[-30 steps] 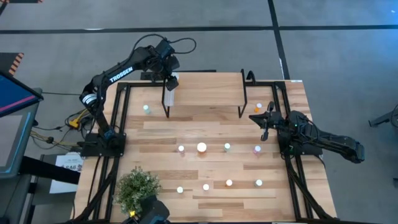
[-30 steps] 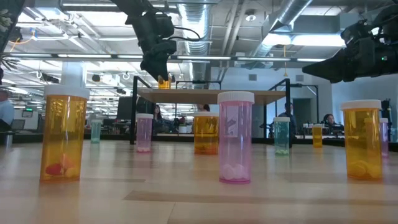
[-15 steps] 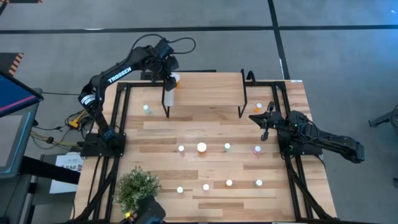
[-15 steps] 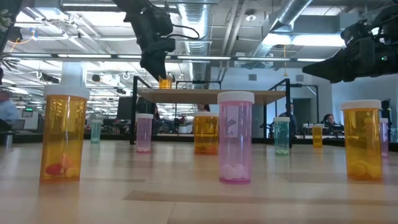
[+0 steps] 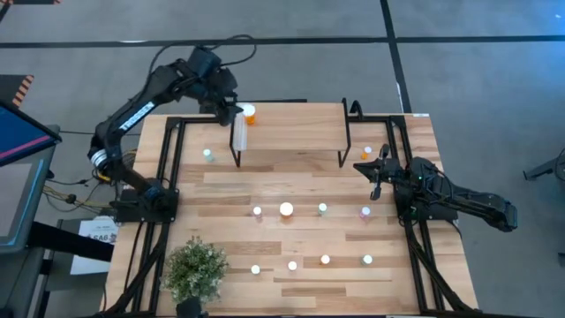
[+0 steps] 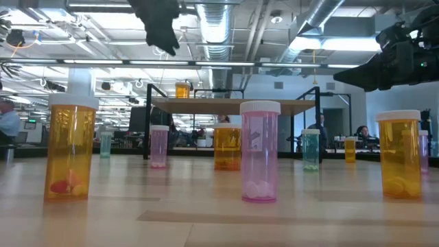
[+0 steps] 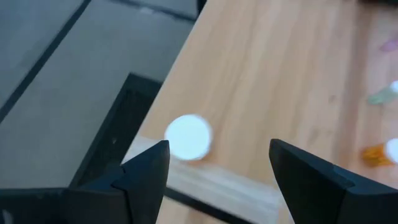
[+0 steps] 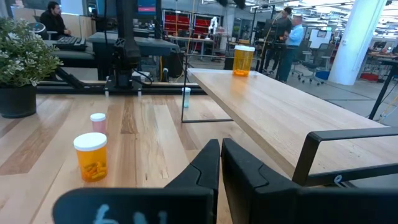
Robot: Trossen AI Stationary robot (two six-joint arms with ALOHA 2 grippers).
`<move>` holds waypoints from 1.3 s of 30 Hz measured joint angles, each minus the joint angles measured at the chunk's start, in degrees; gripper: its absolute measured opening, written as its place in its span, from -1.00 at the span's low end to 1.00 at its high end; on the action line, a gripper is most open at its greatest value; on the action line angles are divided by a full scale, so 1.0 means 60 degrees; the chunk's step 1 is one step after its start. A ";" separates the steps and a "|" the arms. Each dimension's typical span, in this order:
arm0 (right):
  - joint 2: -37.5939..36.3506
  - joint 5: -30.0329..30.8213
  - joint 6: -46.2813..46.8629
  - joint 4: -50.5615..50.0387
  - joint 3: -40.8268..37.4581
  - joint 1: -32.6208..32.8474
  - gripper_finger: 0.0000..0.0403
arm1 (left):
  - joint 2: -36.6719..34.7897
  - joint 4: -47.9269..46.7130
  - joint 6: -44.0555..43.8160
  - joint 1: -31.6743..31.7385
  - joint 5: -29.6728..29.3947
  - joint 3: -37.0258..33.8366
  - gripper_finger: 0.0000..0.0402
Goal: Pick and place medicine bottles onto shelf by color
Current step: Put the blue pill bottle on the shelf
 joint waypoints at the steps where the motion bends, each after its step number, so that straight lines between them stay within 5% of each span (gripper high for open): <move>1: 0.0000 -0.0003 0.0000 -0.0004 0.0000 -0.0003 -0.79 | -0.0217 0.0142 -0.0007 -0.0024 0.0066 -0.0176 0.31; 21: 0.0004 -0.0003 0.0000 0.0000 0.0000 0.0000 -0.79 | -0.5166 0.4212 -0.1246 -0.0185 -0.0333 -0.6012 0.25; 39: 0.0000 0.0000 0.0000 -0.0001 0.0000 -0.0003 -0.79 | -0.7085 0.4585 -0.1777 -0.0185 -0.0891 -0.8300 0.25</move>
